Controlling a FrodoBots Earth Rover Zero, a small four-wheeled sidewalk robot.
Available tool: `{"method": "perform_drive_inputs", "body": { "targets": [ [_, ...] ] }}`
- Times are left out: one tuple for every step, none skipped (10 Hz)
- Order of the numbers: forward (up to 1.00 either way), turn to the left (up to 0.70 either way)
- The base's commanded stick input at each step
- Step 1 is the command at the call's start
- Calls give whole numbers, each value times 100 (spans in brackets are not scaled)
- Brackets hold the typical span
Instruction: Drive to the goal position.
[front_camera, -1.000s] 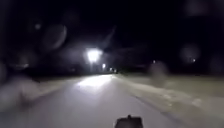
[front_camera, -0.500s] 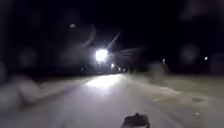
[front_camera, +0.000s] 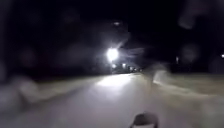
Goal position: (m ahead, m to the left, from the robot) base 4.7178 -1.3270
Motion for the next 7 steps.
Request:
{"method": "perform_drive_inputs", "body": {
  "targets": [
    [100,34],
    [100,34],
    [100,34],
    [100,30],
    [100,21],
    [100,16],
    [100,14]
  ]
}}
